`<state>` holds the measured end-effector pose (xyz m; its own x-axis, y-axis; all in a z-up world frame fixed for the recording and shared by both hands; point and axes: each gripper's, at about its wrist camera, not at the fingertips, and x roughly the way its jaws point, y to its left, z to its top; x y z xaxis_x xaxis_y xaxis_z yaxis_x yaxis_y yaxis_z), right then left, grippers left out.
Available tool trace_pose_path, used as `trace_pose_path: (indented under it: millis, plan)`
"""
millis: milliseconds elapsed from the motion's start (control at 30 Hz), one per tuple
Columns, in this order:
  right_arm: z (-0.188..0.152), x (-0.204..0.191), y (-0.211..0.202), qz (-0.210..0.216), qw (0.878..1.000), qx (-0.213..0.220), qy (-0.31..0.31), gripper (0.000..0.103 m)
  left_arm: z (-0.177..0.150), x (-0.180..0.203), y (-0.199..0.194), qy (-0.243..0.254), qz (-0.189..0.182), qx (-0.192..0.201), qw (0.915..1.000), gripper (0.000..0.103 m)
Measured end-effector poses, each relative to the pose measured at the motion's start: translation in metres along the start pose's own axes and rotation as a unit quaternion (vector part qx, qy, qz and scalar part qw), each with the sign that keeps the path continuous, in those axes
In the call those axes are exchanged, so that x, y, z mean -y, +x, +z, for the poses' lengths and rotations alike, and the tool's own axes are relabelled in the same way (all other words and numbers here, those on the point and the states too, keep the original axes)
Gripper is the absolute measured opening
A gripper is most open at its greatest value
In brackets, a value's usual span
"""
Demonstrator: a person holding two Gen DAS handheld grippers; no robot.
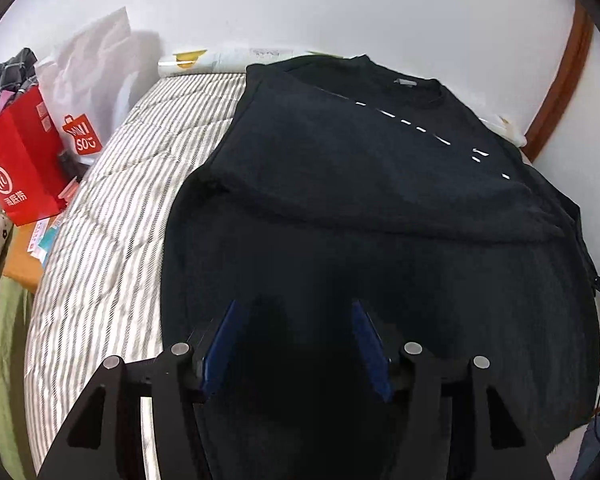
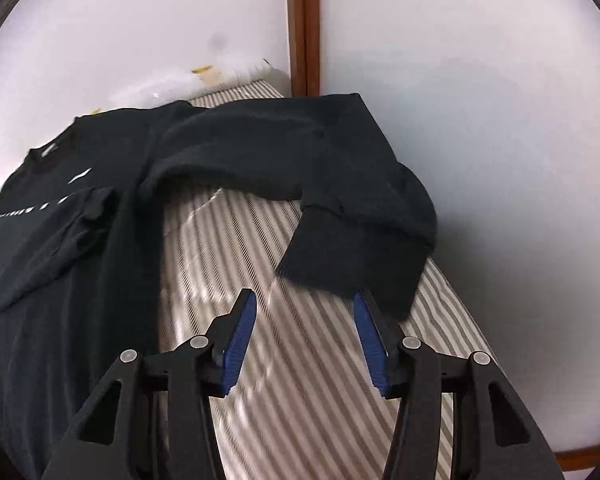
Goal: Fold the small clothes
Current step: 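Grasp the plain sleeve cuff with the right tool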
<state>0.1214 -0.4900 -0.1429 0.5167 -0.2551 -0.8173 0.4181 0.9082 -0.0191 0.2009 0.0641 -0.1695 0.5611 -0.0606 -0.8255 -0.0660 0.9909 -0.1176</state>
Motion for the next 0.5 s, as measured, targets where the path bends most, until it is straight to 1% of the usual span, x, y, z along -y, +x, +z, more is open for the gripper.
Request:
trace_pose_path:
  millis: [133, 267, 367, 400, 433, 467, 500]
  plan:
    - [0.006, -0.002, 0.019, -0.006, 1.000, -0.013, 0.008, 0.050, 0.004, -0.002, 0.011, -0.002, -0.006, -0.008, 0.9999, 0.055]
    - [0.011, -0.009, 0.028, -0.033, 0.999, -0.007, -0.005, 0.053, 0.007, -0.002, 0.016, 0.000, -0.004, -0.010, 0.9999, 0.055]
    - [0.015, -0.014, 0.033, -0.053, 0.998, -0.002, -0.022, 0.052, 0.009, -0.006, 0.017, -0.012, -0.013, -0.009, 0.9998, 0.055]
    - [0.015, -0.016, 0.033, -0.064, 0.998, 0.000, -0.028, 0.048, 0.009, -0.008, 0.017, -0.016, -0.016, -0.009, 0.9997, 0.055]
    - [0.016, -0.017, 0.034, -0.078, 0.996, 0.002, -0.032, 0.033, 0.009, -0.010, 0.017, -0.019, -0.018, -0.009, 0.9996, 0.055]
    - [0.017, -0.018, 0.034, -0.093, 0.995, 0.001, -0.036, 0.024, 0.009, -0.011, 0.016, -0.022, -0.021, -0.009, 0.9995, 0.055]
    - [0.018, -0.019, 0.034, -0.099, 0.994, -0.002, -0.040, 0.014, 0.009, -0.014, 0.016, -0.025, -0.024, -0.008, 0.9994, 0.055]
